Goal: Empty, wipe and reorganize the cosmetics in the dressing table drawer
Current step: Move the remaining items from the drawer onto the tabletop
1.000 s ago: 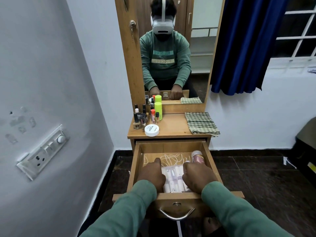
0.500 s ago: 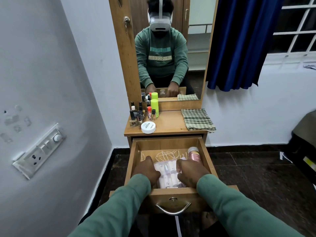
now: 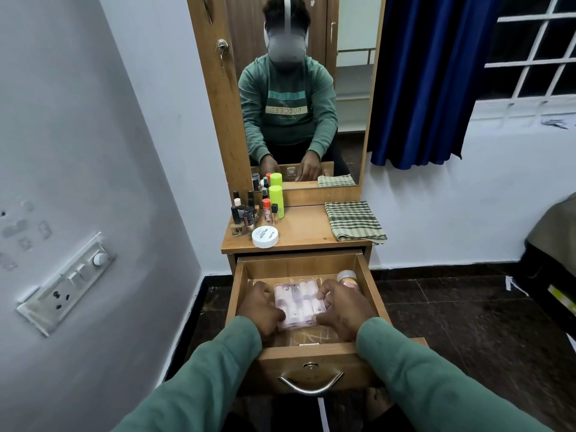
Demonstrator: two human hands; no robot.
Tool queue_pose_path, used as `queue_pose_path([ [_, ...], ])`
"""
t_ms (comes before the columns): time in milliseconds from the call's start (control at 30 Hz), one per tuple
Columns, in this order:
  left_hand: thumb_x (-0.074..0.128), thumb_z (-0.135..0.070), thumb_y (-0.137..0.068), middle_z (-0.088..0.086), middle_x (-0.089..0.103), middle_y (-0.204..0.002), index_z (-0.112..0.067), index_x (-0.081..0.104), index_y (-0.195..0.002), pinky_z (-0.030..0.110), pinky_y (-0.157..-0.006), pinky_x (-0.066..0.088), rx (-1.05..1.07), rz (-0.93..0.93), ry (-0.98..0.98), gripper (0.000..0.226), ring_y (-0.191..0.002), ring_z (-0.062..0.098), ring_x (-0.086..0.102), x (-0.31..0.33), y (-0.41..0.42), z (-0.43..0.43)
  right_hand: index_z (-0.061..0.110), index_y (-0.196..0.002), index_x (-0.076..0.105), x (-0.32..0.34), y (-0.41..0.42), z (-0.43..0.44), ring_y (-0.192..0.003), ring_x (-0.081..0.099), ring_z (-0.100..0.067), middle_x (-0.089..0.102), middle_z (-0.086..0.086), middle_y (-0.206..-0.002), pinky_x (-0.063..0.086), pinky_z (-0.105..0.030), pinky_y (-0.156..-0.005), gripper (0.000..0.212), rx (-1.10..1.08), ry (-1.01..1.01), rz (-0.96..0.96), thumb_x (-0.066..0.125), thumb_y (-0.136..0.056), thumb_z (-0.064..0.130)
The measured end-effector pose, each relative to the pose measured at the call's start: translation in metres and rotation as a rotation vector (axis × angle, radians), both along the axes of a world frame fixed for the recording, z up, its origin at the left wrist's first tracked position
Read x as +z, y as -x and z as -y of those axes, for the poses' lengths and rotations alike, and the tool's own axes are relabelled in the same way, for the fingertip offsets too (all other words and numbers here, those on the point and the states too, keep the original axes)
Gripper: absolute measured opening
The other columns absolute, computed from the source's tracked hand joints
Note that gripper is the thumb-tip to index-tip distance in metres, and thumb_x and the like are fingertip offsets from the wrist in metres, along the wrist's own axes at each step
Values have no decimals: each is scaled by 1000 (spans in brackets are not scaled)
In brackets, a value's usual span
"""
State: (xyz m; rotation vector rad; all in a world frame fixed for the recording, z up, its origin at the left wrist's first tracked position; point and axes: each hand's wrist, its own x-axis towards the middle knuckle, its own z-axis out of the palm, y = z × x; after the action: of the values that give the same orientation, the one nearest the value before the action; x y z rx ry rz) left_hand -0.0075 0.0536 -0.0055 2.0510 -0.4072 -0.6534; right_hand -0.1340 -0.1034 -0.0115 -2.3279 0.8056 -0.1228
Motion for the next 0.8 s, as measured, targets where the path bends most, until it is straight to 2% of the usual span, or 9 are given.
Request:
queue_pose_path([
  [100, 68, 18, -75, 22, 67, -103, -21, 53, -106, 59, -76, 61, 37, -5, 119, 52, -95, 39, 70, 5, 4, -2, 30, -100, 59, 3, 4, 0, -88, 66, -16, 66, 4, -100, 59, -34, -76, 39, -33, -55, 97, 89, -77, 21],
  [233, 75, 12, -77, 8, 67, -102, -31, 58, -104, 32, -68, 62, 64, 83, 246, 53, -91, 22, 71, 11, 11, -7, 28, -100, 65, 13, 12, -1, -86, 66, -6, 66, 7, -105, 56, -20, -71, 36, -76, -102, 245, 90, -77, 17],
  [300, 77, 7, -78, 2, 69, -103, -32, 59, -107, 26, -71, 60, 60, 132, 290, 51, -91, 18, 71, 15, 15, -10, 28, -100, 68, 17, 16, -3, -86, 66, -5, 66, 8, -104, 54, -16, -70, 34, -86, -104, 290, 90, -77, 17],
  [433, 79, 0, -81, -5, 71, -111, -29, 62, -115, 33, -86, 61, 35, 193, 335, 48, -101, 12, 70, 25, 24, -11, 30, -96, 71, 27, 24, -6, -90, 67, -6, 69, 9, -104, 60, -26, -77, 27, -110, -143, 356, 88, -80, 16],
  [500, 81, -1, -80, -8, 72, -112, -28, 63, -118, 31, -89, 60, 16, 197, 385, 49, -102, 9, 70, 32, 24, -8, 29, -93, 72, 33, 26, -3, -88, 68, -5, 72, 11, -98, 62, -30, -77, 25, -123, -195, 405, 87, -81, 12],
  [633, 85, 3, -76, -7, 72, -112, -22, 61, -123, 16, -80, 57, -49, 224, 434, 58, -99, 0, 69, 51, 14, 5, 25, -92, 74, 50, 17, 12, -90, 72, -8, 76, 9, -96, 63, -30, -77, 22, -142, -241, 468, 86, -82, 10],
  [733, 84, 6, -76, -6, 70, -113, -21, 57, -126, 15, -78, 56, -94, 246, 415, 63, -97, -6, 68, 63, 0, 20, 23, -95, 74, 64, 2, 30, -91, 73, -8, 77, 5, -98, 59, -23, -76, 19, -111, -193, 464, 86, -83, 15],
  [800, 83, 5, -77, -7, 69, -113, -26, 56, -124, 13, -74, 56, -104, 280, 377, 62, -93, -10, 67, 69, -12, 32, 22, -98, 75, 71, -11, 44, -94, 72, -12, 76, 3, -102, 59, -29, -83, 18, -94, -140, 434, 85, -84, 16],
])
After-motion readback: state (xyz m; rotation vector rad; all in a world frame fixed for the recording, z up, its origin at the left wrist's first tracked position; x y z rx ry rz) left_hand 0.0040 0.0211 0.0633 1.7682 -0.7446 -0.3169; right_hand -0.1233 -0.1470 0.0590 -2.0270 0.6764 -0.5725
